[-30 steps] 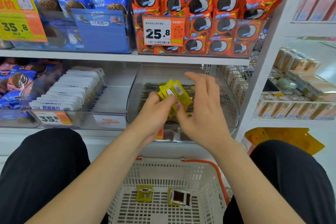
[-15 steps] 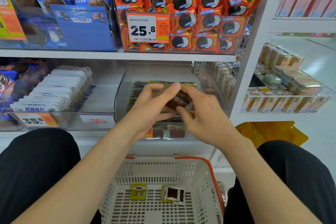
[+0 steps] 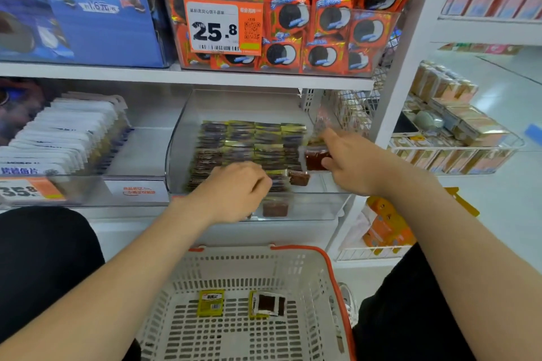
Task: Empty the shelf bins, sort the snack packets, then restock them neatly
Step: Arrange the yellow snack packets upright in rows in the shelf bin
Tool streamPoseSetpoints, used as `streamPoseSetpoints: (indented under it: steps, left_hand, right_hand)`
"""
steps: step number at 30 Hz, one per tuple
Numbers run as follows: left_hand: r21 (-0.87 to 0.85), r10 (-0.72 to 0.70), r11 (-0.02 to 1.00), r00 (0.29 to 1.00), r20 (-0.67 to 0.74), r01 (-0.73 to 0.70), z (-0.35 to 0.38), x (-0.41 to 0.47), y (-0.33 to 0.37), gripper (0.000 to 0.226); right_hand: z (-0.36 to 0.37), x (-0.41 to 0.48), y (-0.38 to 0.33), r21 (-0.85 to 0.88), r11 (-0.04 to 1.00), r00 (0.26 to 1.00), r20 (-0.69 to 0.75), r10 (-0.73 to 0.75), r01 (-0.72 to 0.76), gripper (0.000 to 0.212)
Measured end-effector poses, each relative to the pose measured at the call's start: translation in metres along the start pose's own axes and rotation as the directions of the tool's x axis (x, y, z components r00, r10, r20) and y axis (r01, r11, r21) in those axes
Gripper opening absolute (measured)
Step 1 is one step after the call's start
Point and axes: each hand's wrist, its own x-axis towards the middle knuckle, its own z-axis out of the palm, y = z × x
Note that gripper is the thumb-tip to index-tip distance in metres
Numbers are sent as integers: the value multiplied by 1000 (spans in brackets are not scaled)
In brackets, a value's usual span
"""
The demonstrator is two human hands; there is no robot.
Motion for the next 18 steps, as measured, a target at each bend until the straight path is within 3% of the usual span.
streamPoseSetpoints:
  steps: [2, 6, 10, 15, 18]
  left_hand:
    - [91, -5, 996, 994, 107, -5, 7, 3, -2, 51]
    - [141, -37, 990, 989, 142, 17, 5, 4, 2, 60]
    - [149, -51, 988, 989, 139, 30, 10, 7, 3, 60]
    - [187, 42, 981, 998, 45, -49, 12, 15, 3, 59]
    - [156, 51, 986, 994, 101, -66, 15, 21, 9, 60]
  right_hand:
    - [4, 7, -8, -75, 997, 995, 97, -19, 26, 27]
    - [22, 30, -12, -67, 998, 961, 275, 10, 9, 28]
    - [31, 42, -15, 2, 994, 960, 260, 106, -111, 45]
    - [43, 50, -20, 58, 962, 927, 286, 241, -268, 65]
    - [47, 55, -22, 146, 952, 905, 375, 198, -269, 76]
